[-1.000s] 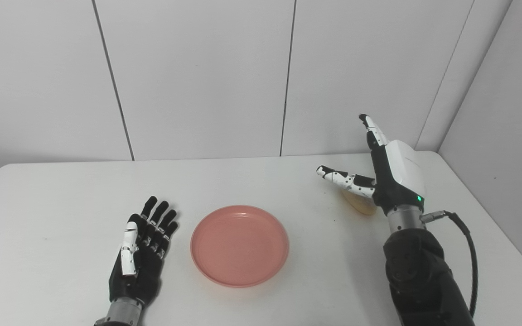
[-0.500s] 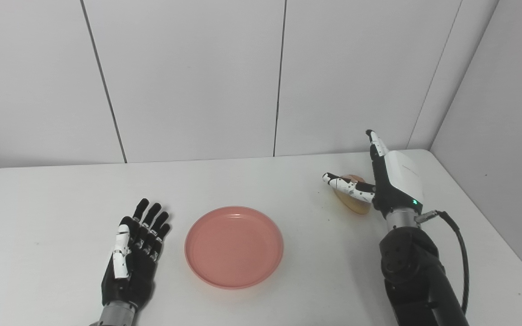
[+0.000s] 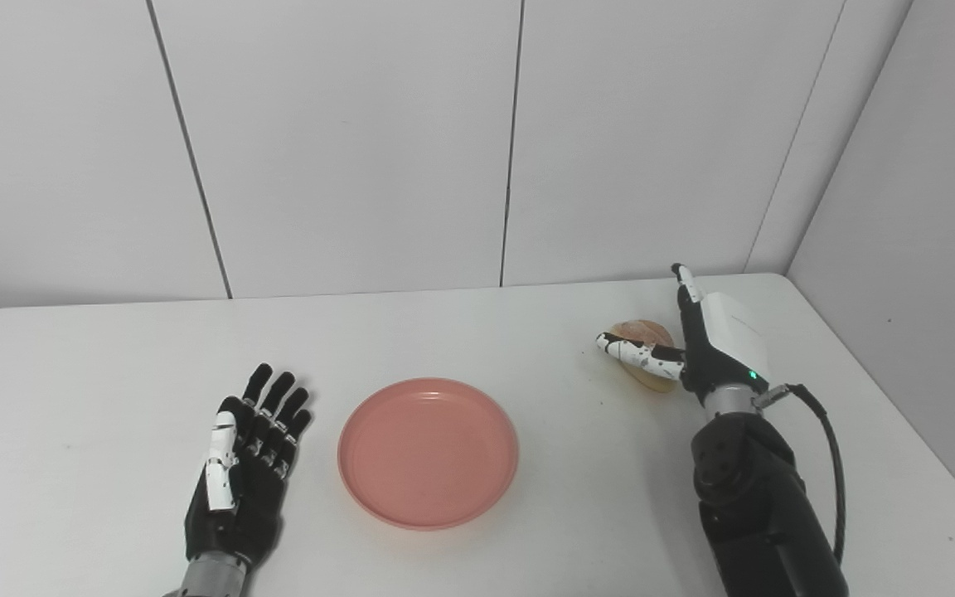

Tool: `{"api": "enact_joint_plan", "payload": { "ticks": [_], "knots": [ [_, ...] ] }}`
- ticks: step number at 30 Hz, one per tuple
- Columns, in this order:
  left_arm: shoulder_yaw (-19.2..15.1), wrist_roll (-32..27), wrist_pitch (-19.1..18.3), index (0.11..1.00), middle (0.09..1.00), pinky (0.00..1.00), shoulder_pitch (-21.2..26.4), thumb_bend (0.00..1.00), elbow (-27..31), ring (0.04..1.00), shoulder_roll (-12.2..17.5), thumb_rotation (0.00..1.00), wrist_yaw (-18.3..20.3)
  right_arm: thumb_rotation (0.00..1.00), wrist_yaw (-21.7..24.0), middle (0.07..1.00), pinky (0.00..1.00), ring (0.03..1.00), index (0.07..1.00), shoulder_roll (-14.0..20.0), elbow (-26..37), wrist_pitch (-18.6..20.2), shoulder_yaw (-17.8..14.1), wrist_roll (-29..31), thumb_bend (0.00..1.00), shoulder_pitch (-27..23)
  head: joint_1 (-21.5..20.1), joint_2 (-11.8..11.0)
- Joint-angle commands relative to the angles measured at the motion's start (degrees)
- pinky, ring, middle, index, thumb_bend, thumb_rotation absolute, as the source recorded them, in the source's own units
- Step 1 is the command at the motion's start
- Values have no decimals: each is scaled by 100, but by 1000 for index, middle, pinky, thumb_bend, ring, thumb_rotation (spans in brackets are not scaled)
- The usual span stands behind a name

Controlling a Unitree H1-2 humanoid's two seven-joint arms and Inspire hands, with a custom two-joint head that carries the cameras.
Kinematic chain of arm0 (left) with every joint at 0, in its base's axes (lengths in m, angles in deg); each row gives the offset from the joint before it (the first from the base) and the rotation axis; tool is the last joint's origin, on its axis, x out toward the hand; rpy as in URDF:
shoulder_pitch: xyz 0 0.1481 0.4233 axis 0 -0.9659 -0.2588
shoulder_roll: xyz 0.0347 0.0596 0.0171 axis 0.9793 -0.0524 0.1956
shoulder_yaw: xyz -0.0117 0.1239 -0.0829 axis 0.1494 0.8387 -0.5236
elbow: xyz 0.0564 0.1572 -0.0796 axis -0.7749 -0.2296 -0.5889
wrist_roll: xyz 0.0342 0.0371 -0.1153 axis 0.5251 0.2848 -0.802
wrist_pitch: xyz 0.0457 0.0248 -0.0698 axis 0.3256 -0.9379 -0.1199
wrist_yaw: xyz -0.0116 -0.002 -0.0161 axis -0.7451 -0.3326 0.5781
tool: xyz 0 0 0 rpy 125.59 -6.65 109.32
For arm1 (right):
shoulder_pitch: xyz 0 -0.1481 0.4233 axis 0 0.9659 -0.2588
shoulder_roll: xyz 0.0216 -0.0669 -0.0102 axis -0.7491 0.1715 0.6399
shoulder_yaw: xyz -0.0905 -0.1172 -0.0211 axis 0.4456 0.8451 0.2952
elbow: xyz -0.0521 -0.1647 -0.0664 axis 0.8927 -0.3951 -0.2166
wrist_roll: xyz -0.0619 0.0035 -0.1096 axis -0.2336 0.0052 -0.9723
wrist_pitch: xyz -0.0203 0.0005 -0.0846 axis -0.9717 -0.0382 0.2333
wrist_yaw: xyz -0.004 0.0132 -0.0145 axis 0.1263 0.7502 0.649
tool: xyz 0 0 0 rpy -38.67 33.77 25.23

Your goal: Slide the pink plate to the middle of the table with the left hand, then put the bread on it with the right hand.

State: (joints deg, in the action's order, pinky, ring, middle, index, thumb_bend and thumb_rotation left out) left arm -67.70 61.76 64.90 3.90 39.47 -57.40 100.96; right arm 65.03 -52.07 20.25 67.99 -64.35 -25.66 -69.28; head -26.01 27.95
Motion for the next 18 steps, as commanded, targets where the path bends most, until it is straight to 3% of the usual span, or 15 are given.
{"api": "enact_joint_plan", "payload": {
  "ticks": [1, 18],
  "knots": [
    [-32, 9, -315, 943, 946, 983, -172, 300, -74, 940, 47, 1000, -128, 629, -7, 950, 783, 915, 963, 66, 23, -4, -132, -121, 846, -320, 4, 2],
    [-49, 10, -428, 931, 939, 977, -201, 304, 21, 932, 54, 1000, -145, 634, 249, 956, 791, 918, 967, 172, -559, -3, -205, -112, 865, -678, 2, 89]
  ]
}}
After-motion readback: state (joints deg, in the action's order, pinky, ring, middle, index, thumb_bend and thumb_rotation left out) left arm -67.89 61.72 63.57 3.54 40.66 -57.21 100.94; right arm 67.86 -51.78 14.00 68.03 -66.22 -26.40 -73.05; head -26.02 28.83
